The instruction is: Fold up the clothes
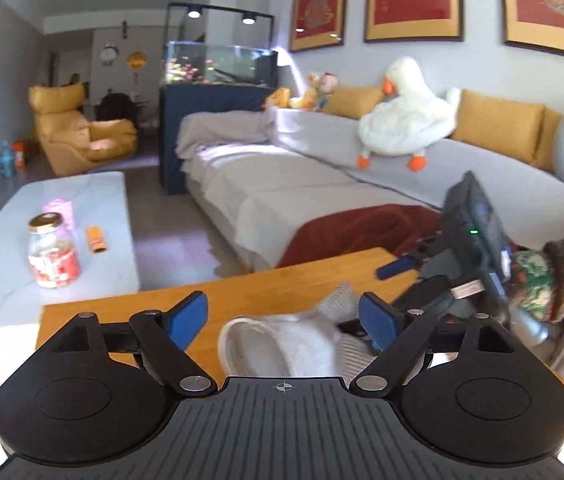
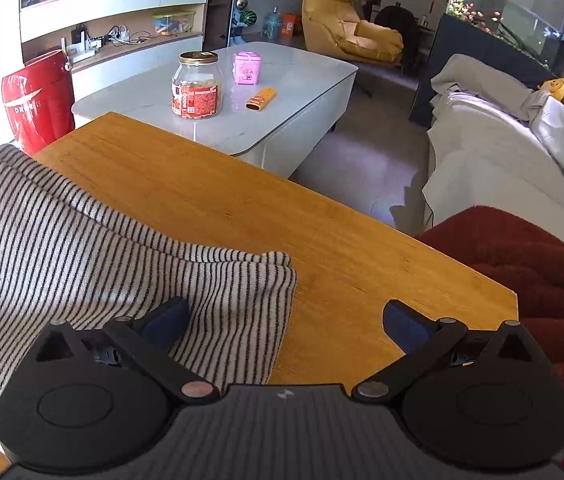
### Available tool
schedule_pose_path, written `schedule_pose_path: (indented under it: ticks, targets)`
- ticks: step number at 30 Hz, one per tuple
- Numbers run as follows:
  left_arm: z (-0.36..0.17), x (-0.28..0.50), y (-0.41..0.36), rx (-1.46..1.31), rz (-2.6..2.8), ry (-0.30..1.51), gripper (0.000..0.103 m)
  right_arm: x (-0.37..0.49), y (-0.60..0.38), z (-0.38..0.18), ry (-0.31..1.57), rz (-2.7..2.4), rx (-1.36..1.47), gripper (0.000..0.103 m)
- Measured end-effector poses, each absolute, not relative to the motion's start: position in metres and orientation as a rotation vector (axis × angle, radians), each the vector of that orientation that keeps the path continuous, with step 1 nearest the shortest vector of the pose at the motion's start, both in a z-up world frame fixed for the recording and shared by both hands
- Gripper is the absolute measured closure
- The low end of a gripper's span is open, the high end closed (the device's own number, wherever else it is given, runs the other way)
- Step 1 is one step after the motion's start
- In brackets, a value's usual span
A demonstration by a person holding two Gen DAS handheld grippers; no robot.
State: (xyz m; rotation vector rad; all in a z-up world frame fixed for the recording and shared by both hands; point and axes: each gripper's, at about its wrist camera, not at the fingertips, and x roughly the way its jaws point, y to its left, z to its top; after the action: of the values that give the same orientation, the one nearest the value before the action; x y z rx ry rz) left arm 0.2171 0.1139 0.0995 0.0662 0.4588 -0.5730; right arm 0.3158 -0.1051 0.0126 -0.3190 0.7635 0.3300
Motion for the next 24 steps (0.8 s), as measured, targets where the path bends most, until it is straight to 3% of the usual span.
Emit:
schedule_pose_path:
  ticks: [5, 10, 15, 20, 24]
  targets:
    - [0.062, 0.258, 0.088, 0.110, -0.543, 0.557, 0.025, 0.290, -0.109, 0.037, 0.724, 0.297, -0.284, 0.000]
    - [0.029, 0.290, 0.107, -0.047, -0.537, 0.661, 0.012, 0.247, -0.140, 0.068, 0.779, 0.326, -0.023, 0.000]
    - [0.008, 0.303, 0.130, -0.239, -0.572, 0.729, 0.010, 0.215, -0.159, 0.045, 0.963, 0.400, 0.301, 0.001]
    - [-0.001, 0.290, 0.139, -0.302, -0.586, 0.757, 0.011, 0.222, -0.155, -0.007, 1.116, 0.436, 0.550, 0.040]
    - [0.002, 0.271, 0.140, -0.273, -0.568, 0.761, 0.013, 0.241, -0.161, -0.016, 1.067, 0.421, 0.645, 0.040]
